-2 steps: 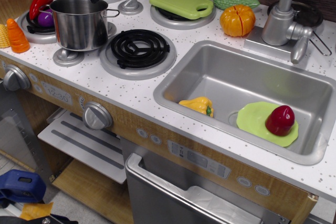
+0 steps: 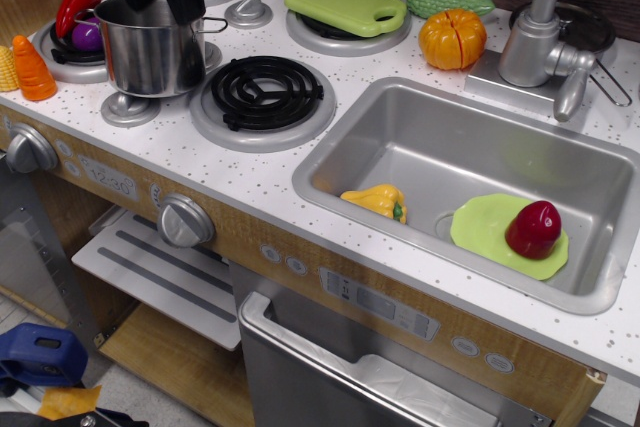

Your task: Put pot on stove which is near stove

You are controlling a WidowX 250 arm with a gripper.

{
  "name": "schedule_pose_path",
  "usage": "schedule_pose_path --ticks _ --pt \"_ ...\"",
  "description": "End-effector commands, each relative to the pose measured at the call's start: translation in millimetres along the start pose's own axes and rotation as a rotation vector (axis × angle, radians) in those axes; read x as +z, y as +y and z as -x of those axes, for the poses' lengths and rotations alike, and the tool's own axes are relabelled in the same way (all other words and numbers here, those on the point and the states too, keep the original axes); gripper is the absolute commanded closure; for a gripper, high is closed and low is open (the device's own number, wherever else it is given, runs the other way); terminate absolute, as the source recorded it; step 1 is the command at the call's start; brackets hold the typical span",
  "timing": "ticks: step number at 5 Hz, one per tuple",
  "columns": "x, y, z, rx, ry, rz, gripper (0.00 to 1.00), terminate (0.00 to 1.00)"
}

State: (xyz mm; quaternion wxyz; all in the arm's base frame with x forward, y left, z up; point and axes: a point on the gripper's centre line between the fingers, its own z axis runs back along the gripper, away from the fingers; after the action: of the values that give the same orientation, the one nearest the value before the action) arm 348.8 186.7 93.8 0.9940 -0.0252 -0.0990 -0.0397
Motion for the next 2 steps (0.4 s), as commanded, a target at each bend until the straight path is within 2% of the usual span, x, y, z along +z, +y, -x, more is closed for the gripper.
schedule_pose_path --ticks 1,2 --pt "11.1 1.0 -2.9 0.000 -0.052 0.020 0.00 0.00" --pt "6.1 5.2 -1.5 0.011 -0.056 0.068 0.00 0.00"
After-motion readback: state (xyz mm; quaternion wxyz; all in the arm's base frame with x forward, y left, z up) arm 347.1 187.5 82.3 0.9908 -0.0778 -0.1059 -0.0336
